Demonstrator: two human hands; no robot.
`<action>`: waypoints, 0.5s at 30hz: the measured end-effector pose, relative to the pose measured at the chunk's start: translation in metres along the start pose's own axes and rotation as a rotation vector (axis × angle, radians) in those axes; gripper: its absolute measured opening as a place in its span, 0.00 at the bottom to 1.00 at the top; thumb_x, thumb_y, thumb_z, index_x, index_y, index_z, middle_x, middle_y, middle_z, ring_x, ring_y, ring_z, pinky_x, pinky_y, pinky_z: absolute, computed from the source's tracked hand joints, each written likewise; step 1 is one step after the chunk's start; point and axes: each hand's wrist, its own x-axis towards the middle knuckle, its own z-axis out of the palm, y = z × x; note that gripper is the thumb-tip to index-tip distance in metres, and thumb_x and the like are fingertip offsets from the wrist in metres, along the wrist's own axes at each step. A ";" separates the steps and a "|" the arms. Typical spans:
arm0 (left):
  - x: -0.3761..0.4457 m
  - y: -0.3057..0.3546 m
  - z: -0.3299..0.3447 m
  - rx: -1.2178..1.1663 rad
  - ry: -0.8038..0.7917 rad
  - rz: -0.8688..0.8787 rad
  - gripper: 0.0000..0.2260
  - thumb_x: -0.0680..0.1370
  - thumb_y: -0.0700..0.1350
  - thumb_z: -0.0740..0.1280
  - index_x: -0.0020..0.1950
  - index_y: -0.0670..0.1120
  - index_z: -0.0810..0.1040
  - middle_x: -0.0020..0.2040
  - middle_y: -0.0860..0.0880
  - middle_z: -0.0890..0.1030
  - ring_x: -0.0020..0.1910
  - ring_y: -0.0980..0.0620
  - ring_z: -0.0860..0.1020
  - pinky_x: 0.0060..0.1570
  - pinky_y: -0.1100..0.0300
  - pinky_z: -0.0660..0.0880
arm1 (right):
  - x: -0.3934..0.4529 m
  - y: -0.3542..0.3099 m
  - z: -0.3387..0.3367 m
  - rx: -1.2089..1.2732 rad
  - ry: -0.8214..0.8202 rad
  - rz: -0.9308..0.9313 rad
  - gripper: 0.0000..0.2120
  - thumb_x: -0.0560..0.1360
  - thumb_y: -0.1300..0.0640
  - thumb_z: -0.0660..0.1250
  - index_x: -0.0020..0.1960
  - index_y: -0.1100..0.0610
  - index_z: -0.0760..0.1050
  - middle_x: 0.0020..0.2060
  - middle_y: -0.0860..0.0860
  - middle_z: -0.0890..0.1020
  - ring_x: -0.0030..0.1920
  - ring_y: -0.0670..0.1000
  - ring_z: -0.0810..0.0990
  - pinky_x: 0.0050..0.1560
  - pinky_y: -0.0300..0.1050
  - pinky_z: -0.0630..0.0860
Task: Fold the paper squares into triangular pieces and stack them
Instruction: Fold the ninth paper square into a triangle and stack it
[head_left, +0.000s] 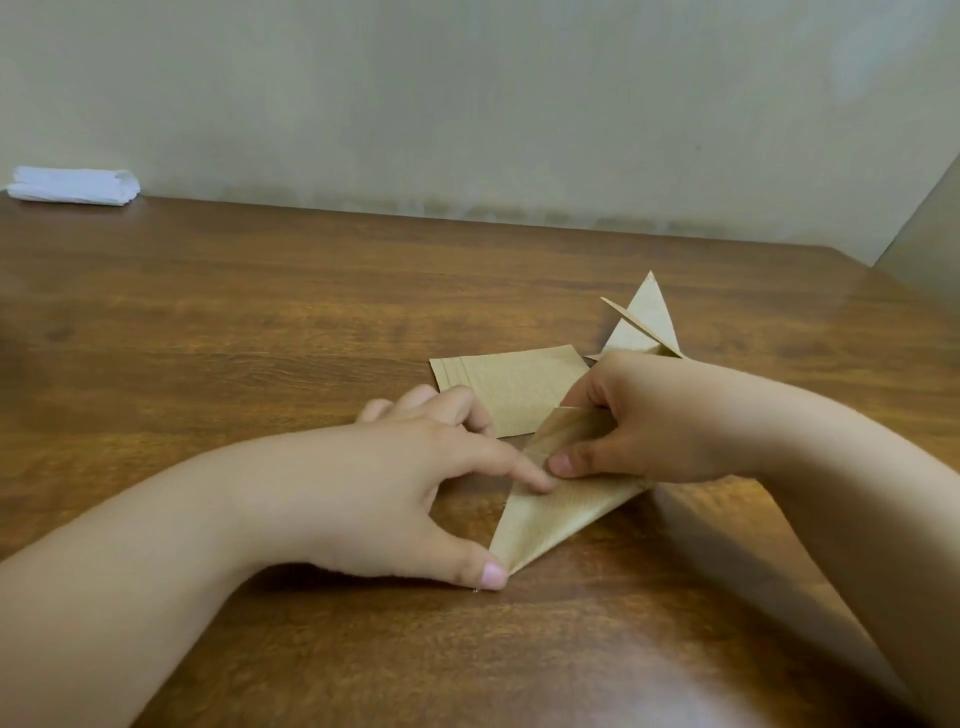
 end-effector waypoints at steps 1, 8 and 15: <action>0.000 -0.001 0.000 0.001 -0.008 -0.003 0.26 0.69 0.64 0.68 0.58 0.82 0.57 0.55 0.67 0.58 0.59 0.59 0.59 0.59 0.61 0.62 | 0.000 0.000 0.000 -0.005 0.001 0.002 0.12 0.72 0.41 0.69 0.47 0.48 0.81 0.38 0.47 0.84 0.41 0.47 0.82 0.45 0.47 0.78; 0.000 -0.003 -0.001 0.000 -0.016 -0.024 0.27 0.66 0.66 0.69 0.57 0.84 0.57 0.54 0.68 0.57 0.59 0.57 0.58 0.59 0.60 0.60 | -0.004 -0.005 0.001 -0.035 0.024 0.016 0.11 0.72 0.41 0.68 0.43 0.48 0.79 0.35 0.47 0.82 0.36 0.47 0.80 0.37 0.42 0.75; 0.002 -0.005 -0.001 0.035 -0.030 -0.010 0.25 0.66 0.68 0.67 0.57 0.83 0.58 0.54 0.67 0.55 0.56 0.59 0.55 0.53 0.64 0.58 | -0.011 -0.009 0.014 -0.199 0.359 0.101 0.21 0.70 0.37 0.66 0.57 0.46 0.67 0.49 0.41 0.70 0.53 0.45 0.71 0.52 0.41 0.61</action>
